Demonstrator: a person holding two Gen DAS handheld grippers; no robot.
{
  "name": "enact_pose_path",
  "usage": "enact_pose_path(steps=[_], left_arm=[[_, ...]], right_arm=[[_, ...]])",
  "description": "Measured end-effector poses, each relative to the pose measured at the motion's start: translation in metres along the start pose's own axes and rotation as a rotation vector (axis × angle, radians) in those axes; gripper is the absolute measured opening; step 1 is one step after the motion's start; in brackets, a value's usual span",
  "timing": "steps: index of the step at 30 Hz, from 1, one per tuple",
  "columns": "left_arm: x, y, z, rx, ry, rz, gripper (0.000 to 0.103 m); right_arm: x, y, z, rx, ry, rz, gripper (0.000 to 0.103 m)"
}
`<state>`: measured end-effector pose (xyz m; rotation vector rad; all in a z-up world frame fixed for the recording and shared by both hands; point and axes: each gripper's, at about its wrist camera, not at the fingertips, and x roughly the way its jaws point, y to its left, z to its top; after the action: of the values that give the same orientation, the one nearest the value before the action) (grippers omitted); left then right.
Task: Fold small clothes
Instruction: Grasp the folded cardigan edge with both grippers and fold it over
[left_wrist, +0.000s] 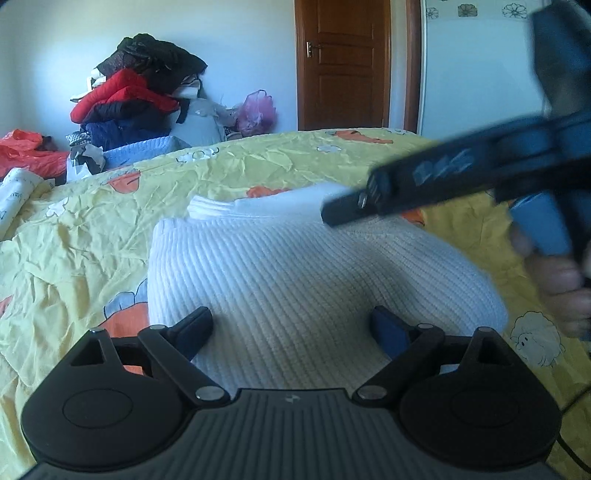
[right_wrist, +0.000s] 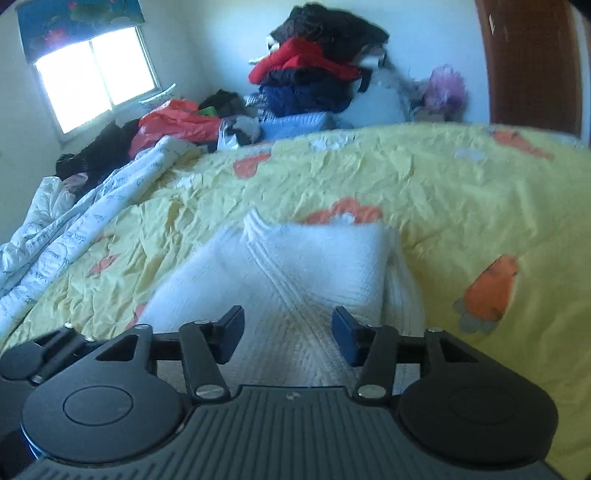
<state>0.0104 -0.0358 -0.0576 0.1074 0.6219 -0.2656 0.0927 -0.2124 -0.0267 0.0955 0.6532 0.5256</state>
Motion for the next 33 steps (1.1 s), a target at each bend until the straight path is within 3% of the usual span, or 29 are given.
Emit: enact_pose_path(steps=[2,4,5,7,13,17,19,21,23,25,29,31,33], left_arm=[[-0.001,-0.001,0.000,0.003,-0.002,0.002,0.094],[-0.001,-0.001,0.000,0.006,-0.003,-0.001,0.094],[-0.001,-0.002,-0.001,0.012,-0.005,-0.004,0.094],[-0.001,-0.002,-0.001,0.019,-0.006,0.000,0.094],[-0.019,0.006,0.002,-0.023,-0.041,-0.005,0.093],[-0.057,0.039,-0.006,-0.151,-0.130,-0.024,0.094],[-0.058,0.067,-0.014,-0.280,-0.094,-0.058,0.094],[-0.047,0.095,-0.027,-0.447,-0.035,-0.102,0.093],[-0.031,0.114,-0.035,-0.596,0.036,-0.193,0.093],[-0.012,0.124,-0.042,-0.725,0.080,-0.339,0.093],[0.021,0.127,-0.043,-0.804,0.158,-0.398,0.094],[0.030,0.127,-0.041,-0.838,0.171,-0.413,0.093],[0.029,0.121,-0.035,-0.800,0.169,-0.375,0.074]], right_arm=[[-0.009,0.005,-0.004,-0.018,-0.034,0.039,0.063],[0.010,-0.005,-0.014,-0.020,0.040,-0.001,0.068],[0.020,-0.014,-0.023,-0.038,0.056,-0.017,0.064],[0.018,-0.025,-0.031,-0.042,0.002,0.024,0.064],[0.000,-0.011,-0.015,-0.015,0.024,-0.015,0.062],[-0.042,-0.036,-0.017,0.137,-0.080,0.051,0.069],[-0.053,-0.059,-0.022,0.230,-0.076,0.081,0.086],[-0.056,-0.082,-0.032,0.331,-0.027,0.114,0.087],[-0.051,-0.095,-0.041,0.387,0.033,0.160,0.088],[-0.040,-0.101,-0.047,0.415,0.107,0.201,0.089],[-0.012,-0.097,-0.053,0.405,0.210,0.223,0.097],[0.004,-0.093,-0.055,0.397,0.270,0.231,0.091],[0.011,-0.084,-0.055,0.370,0.269,0.266,0.077]])
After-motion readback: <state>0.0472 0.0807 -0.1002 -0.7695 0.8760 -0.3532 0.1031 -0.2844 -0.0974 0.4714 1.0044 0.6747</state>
